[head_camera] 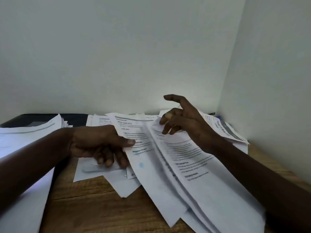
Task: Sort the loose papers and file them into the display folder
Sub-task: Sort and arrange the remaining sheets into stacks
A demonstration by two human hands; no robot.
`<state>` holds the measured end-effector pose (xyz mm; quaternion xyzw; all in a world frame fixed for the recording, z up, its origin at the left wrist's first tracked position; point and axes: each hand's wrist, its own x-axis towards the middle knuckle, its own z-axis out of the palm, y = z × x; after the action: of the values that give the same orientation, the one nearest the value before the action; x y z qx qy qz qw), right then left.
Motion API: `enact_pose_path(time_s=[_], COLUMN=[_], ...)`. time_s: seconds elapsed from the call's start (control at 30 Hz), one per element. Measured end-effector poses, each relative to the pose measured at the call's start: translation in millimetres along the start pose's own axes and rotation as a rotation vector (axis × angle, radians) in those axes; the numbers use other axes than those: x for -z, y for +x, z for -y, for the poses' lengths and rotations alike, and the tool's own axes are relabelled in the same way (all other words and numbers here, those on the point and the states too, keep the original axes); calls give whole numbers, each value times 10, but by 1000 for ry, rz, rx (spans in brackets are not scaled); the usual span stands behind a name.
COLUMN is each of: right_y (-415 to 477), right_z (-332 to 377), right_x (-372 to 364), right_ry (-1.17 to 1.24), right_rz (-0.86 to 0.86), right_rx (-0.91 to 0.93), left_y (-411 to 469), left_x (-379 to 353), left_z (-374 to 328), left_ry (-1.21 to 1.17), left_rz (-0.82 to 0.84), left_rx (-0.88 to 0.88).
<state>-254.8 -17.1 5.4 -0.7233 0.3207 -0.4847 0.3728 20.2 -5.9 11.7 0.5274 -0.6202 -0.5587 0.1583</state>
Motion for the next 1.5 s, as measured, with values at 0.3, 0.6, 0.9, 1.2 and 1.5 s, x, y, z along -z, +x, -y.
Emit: enact_pose_path(time_s=[0.3, 0.6, 0.9, 1.2, 1.5], right_y=[95, 3, 48, -35, -141], right_z=[-199, -376, -421, -328, -207], right_x=[480, 169, 215, 336, 519], right_ry=[-741, -809, -625, -747, -1004], right_rz=[-315, 2, -196, -91, -272], right_rx=[-102, 48, -127, -348, -271], left_y=[274, 139, 169, 142, -54], left_x=[95, -358, -519, -755, -290], left_z=[138, 33, -2, -31, -69], left_ry=[-352, 119, 431, 171, 400], left_rz=[-641, -336, -561, -475, -28], left_rx=[-235, -280, -260, -438, -518])
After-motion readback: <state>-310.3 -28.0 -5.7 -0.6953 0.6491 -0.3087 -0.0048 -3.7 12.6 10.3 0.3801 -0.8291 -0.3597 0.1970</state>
